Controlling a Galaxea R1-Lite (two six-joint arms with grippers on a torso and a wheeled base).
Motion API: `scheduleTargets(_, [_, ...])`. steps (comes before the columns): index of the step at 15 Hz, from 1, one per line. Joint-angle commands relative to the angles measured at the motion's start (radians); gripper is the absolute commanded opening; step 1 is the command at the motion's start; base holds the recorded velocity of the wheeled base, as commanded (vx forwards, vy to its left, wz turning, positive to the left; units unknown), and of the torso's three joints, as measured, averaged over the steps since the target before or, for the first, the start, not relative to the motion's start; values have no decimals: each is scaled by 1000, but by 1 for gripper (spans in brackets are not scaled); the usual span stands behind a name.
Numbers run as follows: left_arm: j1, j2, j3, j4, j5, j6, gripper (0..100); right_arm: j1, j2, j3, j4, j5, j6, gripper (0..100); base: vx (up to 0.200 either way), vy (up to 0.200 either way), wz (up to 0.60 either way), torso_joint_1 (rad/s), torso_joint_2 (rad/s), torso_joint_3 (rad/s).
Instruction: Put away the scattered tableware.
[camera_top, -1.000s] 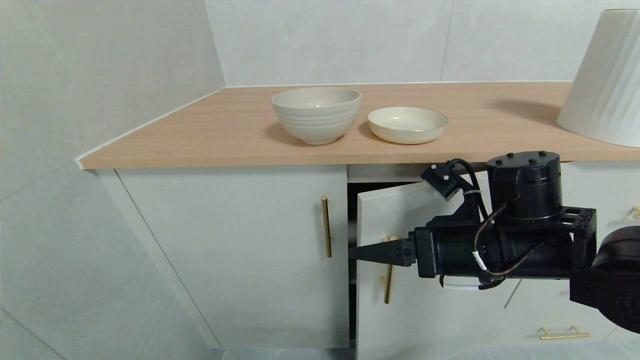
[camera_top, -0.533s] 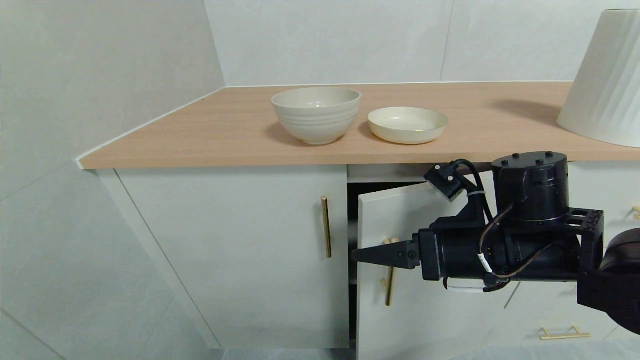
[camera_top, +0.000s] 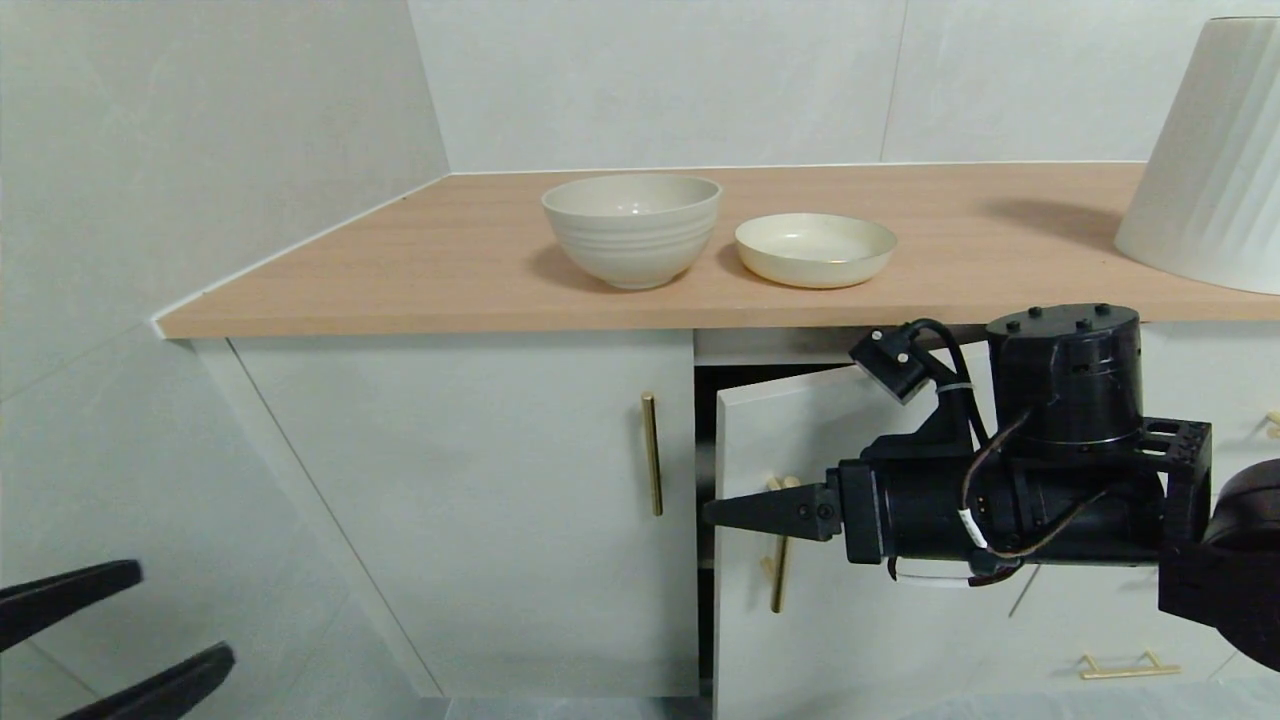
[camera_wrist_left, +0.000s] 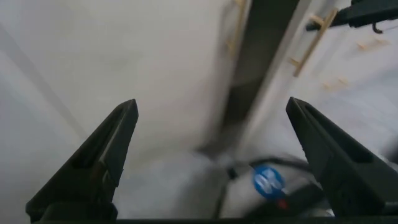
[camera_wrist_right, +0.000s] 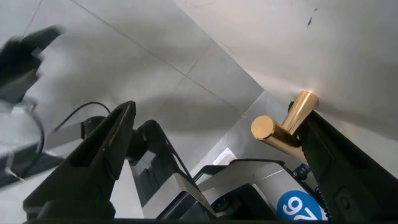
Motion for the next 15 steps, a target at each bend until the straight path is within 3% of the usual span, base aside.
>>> scheduleTargets(1, [-93,279,27,-74,-35,-61,100,0,-7,1,-2,-1,0,100,0,0,0,0,0,0])
scheduleTargets(2, [-162,299,33,-106,-35,-147,100,0,-9,1,-2,-1,0,100,0,0,0,0,0,0])
scheduleTargets(3, [-240,306,33,-138,-37,-259,100,0,-9,1,-2,-1,-2,100,0,0,0,0,0,0])
scheduleTargets(4, [-301,308,34,-166,-37,-340,100,0,-9,1,-2,-1,-2,100,0,0,0,0,0,0])
scheduleTargets(5, [-343,314,40,-189,-37,-386,100,0,-9,1,-2,-1,-2,100,0,0,0,0,0,0])
scheduleTargets(6, [-370,330,53,-215,-37,-398,100,0,-7,1,-2,-1,-2,100,0,0,0,0,0,0])
scheduleTargets(11, [-376,377,100,-299,-35,-401,100,0,-9,1,-3,-2,-2,100,0,0,0,0,0,0])
scheduleTargets(12, [-378,376,102,-304,-35,-400,0,0,-7,1,-3,-2,-2,100,0,0,0,0,0,0])
scheduleTargets(15, [-386,394,96,-308,-38,-400,0,0,-7,1,-3,-2,-2,100,0,0,0,0,0,0])
